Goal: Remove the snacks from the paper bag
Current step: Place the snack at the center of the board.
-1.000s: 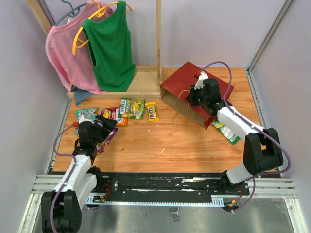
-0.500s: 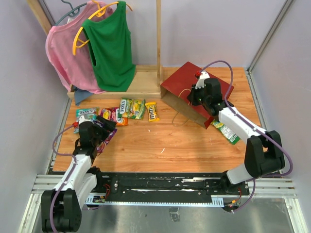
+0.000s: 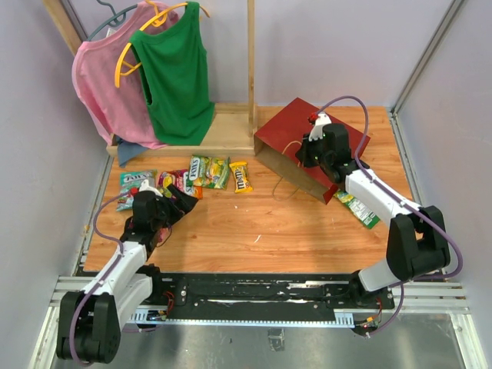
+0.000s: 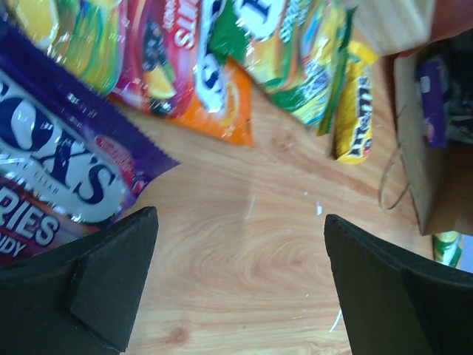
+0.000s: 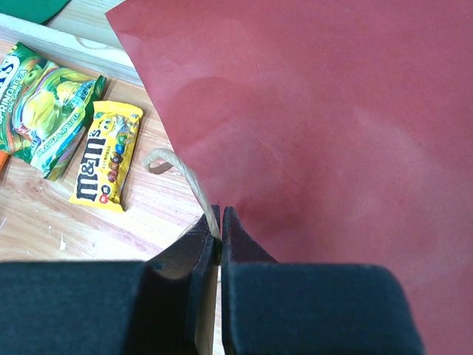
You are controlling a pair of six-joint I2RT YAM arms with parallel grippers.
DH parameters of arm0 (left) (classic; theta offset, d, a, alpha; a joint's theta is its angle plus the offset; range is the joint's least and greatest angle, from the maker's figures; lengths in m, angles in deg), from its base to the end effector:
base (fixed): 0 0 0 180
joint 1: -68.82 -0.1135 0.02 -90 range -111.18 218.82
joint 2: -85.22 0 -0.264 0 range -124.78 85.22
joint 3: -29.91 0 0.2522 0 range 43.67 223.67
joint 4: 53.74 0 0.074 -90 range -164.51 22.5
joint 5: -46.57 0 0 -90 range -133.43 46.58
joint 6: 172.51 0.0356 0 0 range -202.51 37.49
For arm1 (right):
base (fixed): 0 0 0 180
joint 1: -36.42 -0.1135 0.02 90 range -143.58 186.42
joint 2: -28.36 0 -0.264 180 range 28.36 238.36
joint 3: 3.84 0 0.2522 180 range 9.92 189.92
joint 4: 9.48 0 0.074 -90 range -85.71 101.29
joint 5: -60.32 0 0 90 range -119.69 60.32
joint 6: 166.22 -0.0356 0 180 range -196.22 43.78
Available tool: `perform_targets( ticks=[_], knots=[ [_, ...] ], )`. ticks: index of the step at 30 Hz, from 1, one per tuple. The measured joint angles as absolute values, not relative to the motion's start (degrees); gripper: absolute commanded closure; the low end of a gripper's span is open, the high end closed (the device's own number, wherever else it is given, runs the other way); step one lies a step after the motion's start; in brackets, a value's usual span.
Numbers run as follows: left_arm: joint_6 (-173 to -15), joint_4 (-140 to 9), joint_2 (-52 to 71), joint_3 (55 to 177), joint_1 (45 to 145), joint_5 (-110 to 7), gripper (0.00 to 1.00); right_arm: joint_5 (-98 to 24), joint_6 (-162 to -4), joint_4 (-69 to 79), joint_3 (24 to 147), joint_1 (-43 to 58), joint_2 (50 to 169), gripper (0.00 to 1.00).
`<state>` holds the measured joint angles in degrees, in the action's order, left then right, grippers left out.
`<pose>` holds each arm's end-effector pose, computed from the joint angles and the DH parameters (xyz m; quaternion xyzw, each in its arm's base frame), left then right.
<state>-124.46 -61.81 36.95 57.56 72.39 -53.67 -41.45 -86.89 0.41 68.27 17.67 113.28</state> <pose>0.1752 -0.0173 0.1694 -0.2387 0.8242 -0.2673 0.4386 0.3224 0.1171 0.2785 -0.1150 0.8220 0.2225 0.5115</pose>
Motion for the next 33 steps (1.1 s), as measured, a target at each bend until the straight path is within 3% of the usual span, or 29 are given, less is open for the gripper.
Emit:
perform_targets(
  ticks=[15,27,33],
  knots=[
    [-127.18,-61.11,31.92,55.63,70.49,-41.99,0.0,-41.37,-86.68,1.3,68.27,17.67,113.31,0.99],
    [-125.49,-69.22,40.4,58.94,69.68,-37.1,0.01,-41.0,-86.43,1.61,68.29,17.67,113.41,0.99],
    [-125.95,-70.6,41.04,65.32,76.37,-36.62,0.02,-41.24,-86.48,1.56,68.62,17.65,113.92,0.99]
  ],
)
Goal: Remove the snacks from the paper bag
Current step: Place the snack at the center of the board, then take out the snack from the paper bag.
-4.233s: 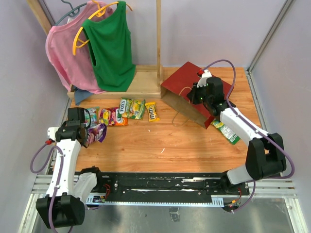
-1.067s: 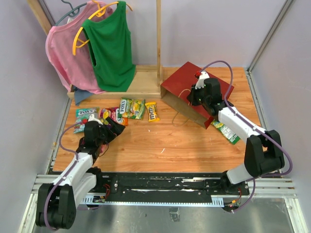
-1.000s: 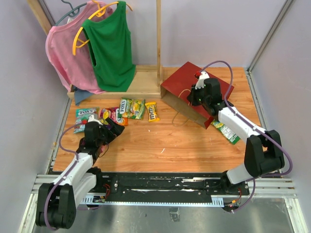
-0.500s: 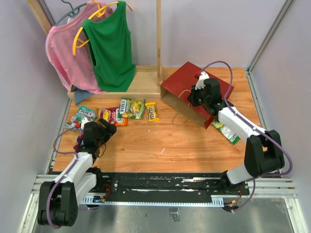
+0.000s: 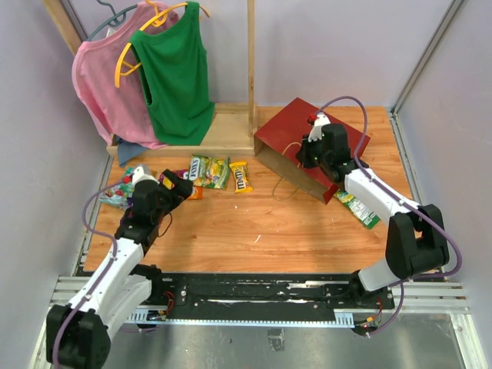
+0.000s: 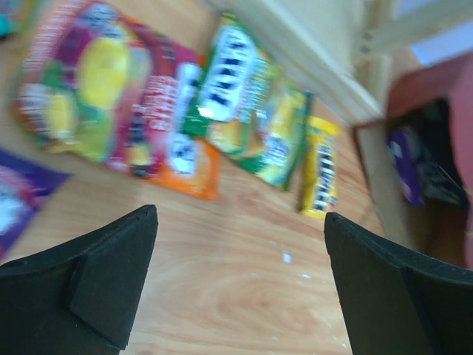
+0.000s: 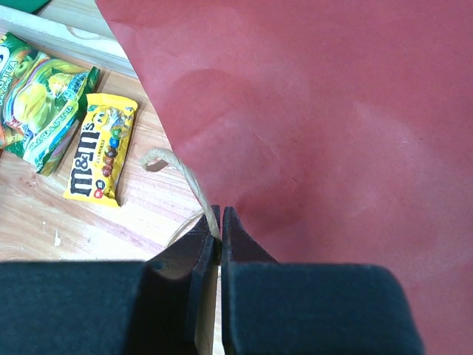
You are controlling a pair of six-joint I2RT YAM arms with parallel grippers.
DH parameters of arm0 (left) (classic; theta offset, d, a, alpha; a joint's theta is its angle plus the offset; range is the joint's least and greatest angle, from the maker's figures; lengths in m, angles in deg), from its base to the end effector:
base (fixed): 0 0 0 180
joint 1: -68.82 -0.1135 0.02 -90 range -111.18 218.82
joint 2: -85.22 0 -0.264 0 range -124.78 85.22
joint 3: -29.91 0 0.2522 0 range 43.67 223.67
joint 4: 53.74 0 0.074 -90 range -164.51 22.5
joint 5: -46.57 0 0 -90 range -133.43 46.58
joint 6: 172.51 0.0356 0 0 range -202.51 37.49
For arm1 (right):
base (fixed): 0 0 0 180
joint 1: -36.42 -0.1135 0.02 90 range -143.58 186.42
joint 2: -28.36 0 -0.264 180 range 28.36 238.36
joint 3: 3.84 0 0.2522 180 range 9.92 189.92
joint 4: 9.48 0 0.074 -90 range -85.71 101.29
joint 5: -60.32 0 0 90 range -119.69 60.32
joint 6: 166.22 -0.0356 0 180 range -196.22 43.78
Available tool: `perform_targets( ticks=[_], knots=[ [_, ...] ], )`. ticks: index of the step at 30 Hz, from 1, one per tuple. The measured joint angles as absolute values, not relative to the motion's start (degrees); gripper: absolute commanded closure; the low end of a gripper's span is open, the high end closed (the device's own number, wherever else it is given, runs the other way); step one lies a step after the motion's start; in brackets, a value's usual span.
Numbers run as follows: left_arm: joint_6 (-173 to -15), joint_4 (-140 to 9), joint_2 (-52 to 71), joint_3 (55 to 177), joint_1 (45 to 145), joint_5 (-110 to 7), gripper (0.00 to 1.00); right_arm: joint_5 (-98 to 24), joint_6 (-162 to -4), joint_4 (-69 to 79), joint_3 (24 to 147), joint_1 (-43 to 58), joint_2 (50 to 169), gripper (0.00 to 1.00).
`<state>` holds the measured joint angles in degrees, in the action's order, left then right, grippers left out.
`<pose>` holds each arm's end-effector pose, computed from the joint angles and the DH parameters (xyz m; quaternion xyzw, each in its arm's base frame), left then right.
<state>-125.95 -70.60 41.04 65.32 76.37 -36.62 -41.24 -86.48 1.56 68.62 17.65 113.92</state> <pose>0.1775 -0.0193 0.2117 -0.2904 0.7940 -0.1835 0.5016 0.3239 0.1176 0.2750 -0.1166 0.8287 0.2174 0.5024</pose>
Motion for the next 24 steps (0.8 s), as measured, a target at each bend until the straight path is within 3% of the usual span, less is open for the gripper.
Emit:
perform_targets(
  ticks=[5,11,24],
  knots=[
    [-126.52,-67.23,33.04,72.05,88.5,-35.33,0.02,-41.3,-86.48,1.65,68.97,17.41,113.98,0.99],
    [-126.52,-59.23,13.5,81.73,100.3,-35.94,0.02,-41.48,-86.43,2.42,71.22,16.91,113.92,0.98],
    [-134.48,-39.5,-14.98,96.57,104.94,-45.53,0.07,-41.13,-84.21,6.39,78.76,16.84,113.22,0.98]
  ],
)
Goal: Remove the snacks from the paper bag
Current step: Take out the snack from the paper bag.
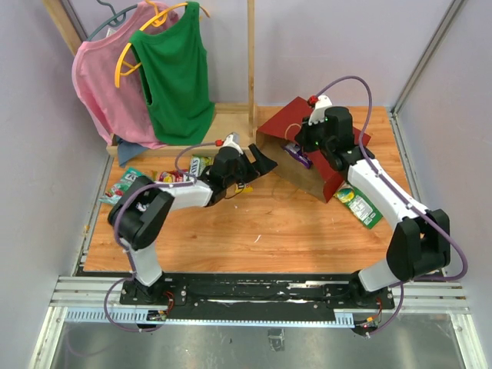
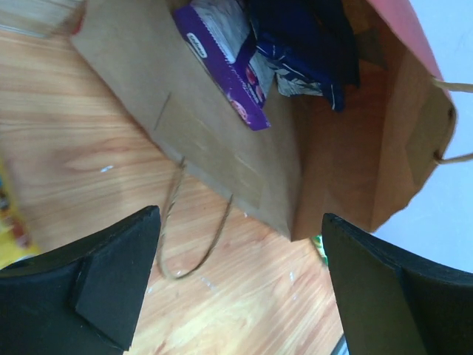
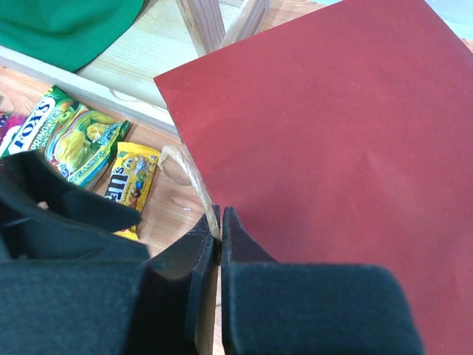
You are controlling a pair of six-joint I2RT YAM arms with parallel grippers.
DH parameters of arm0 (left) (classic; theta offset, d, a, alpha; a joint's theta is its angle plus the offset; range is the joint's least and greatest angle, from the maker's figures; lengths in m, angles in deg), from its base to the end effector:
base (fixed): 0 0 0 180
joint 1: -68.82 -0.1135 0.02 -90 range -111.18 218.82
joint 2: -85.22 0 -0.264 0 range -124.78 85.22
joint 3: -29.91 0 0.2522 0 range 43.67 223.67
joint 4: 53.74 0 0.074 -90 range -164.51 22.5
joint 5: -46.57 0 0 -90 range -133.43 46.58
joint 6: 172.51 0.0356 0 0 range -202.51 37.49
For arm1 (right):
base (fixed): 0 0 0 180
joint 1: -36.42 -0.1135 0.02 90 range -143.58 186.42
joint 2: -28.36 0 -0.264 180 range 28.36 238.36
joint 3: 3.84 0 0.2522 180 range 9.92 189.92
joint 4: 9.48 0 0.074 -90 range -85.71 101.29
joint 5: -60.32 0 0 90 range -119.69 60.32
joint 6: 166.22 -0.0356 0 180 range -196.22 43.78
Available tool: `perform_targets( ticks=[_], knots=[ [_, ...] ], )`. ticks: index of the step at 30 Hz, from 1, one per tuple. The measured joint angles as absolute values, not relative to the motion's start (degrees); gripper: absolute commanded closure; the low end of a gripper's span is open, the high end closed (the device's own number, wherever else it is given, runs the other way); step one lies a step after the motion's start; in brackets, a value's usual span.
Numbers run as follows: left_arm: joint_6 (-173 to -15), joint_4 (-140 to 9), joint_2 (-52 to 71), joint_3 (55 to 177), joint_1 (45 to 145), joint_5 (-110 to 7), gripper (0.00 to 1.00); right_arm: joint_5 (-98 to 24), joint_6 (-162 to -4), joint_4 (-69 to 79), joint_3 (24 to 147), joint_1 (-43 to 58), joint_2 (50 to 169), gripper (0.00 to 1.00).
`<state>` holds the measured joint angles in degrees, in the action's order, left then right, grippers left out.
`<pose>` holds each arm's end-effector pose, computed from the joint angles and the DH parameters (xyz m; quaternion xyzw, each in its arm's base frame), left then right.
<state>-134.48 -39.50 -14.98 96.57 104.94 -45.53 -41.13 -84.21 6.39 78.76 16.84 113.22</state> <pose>0.3065 -0.2253 0.1978 -0.1019 0.8092 -0.4129 0.4054 0.3291 0.1246 0.3326 -0.1396 0.7956 0.2176 0.5479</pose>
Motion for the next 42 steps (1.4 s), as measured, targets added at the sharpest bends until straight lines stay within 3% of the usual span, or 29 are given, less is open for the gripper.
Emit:
perform_targets(
  ticks=[5,18,25,42],
  knots=[
    [-140.79,-32.13,-24.8,101.29,106.05,-49.38,0.1,-40.34,-83.62,7.73,80.44,16.84,113.24,0.97],
    [-153.82,-22.36,-38.46,114.26,108.98,-47.33,0.32,-38.72,-83.44,7.29,80.29,16.84,111.58,0.97],
    [-156.75,-23.63,-44.73,121.84,110.1,-42.82,0.42,-37.78,-82.11,6.72,79.22,16.93,108.78,0.97],
    [-153.97,-33.31,-55.02,140.24,110.32,-36.79,0.5,-36.89,-80.56,6.61,78.02,17.89,106.79,0.97]
  ],
)
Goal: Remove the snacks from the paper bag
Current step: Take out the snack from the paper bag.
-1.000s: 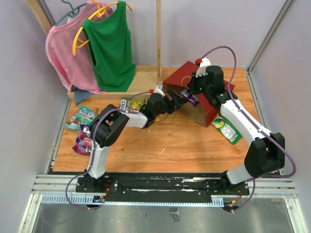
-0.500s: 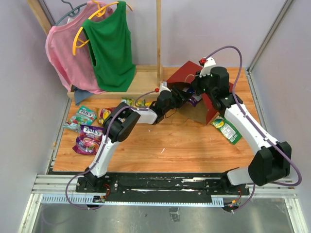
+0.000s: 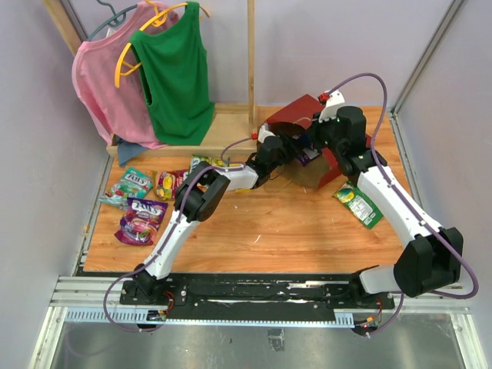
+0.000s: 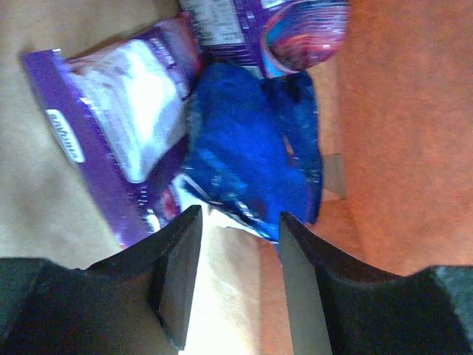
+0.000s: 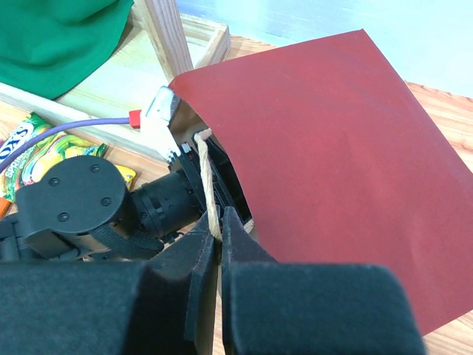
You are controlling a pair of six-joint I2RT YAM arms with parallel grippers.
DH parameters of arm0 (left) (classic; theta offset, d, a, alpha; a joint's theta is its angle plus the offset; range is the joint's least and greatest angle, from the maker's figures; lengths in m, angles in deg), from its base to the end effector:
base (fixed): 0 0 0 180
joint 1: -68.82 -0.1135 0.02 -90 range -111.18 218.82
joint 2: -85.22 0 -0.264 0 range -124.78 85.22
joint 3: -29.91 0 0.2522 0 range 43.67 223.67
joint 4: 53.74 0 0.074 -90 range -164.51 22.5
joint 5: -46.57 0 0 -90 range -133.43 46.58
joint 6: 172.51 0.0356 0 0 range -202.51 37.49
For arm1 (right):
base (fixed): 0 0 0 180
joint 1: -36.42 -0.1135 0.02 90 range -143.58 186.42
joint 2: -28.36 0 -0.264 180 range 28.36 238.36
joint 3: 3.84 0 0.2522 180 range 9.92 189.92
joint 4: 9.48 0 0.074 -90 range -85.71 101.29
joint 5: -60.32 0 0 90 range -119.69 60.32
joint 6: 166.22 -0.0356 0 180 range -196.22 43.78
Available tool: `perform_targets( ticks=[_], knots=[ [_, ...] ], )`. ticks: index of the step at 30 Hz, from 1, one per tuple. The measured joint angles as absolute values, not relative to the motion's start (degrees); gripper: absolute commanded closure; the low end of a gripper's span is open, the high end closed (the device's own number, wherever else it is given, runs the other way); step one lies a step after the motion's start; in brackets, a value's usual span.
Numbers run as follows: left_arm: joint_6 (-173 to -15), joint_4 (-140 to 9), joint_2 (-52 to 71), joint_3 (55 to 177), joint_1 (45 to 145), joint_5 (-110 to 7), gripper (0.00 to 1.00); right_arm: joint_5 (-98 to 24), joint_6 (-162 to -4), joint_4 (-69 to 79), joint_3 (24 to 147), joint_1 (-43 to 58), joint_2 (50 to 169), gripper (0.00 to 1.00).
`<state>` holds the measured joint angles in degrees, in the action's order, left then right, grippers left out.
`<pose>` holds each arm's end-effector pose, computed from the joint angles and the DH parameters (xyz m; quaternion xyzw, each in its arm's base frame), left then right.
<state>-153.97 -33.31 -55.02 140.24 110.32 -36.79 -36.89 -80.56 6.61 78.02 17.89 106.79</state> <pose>0.4142 -0.3610 0.1386 -0.2331 0.7263 -0.5135 0.3931 0.3072 0.1077 0.3633 -0.1352 0.7684 0.1717 0.6015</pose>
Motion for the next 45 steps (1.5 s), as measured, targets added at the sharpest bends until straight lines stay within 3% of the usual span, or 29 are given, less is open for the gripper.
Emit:
perform_targets(
  ticks=[7,10,13,16,17,22,26,32,45],
  knots=[
    [-152.59,-38.23,-57.84,143.32,110.32,-34.91,0.49,-36.95,-80.58,6.29,77.86,18.09,106.75,0.97],
    [-152.09,-39.43,-58.39,145.1,110.32,-34.06,0.54,-37.13,-80.6,6.22,77.86,18.09,106.75,0.96],
    [-151.92,-39.43,-58.67,145.9,110.32,-33.23,0.66,-37.19,-80.62,6.04,77.86,18.09,106.77,0.96],
    [-152.16,-39.08,-59.0,145.9,110.32,-32.49,0.94,-37.3,-80.64,5.8,77.86,18.09,106.77,0.96],
    [-152.25,-38.82,-59.22,145.9,110.32,-32.29,0.99,-37.39,-80.66,5.78,77.86,18.09,106.77,0.97],
    [-152.55,-37.38,-59.66,145.07,110.32,-31.66,0.99,-37.65,-80.71,5.54,77.84,18.09,106.79,0.96],
    [-152.22,-32.83,-57.08,137.73,110.4,-30.98,1.0,-37.85,-80.95,5.37,77.77,18.09,106.79,0.97],
    [-148.07,-26.42,-46.96,122.15,110.53,-28.75,1.0,-38.83,-81.65,4.86,77.56,18.09,106.81,0.97],
    [-132.16,-16.63,-25.25,108.79,110.53,-32.25,1.0,-39.73,-82.7,3.68,76.83,18.09,106.94,0.97]
  ],
)
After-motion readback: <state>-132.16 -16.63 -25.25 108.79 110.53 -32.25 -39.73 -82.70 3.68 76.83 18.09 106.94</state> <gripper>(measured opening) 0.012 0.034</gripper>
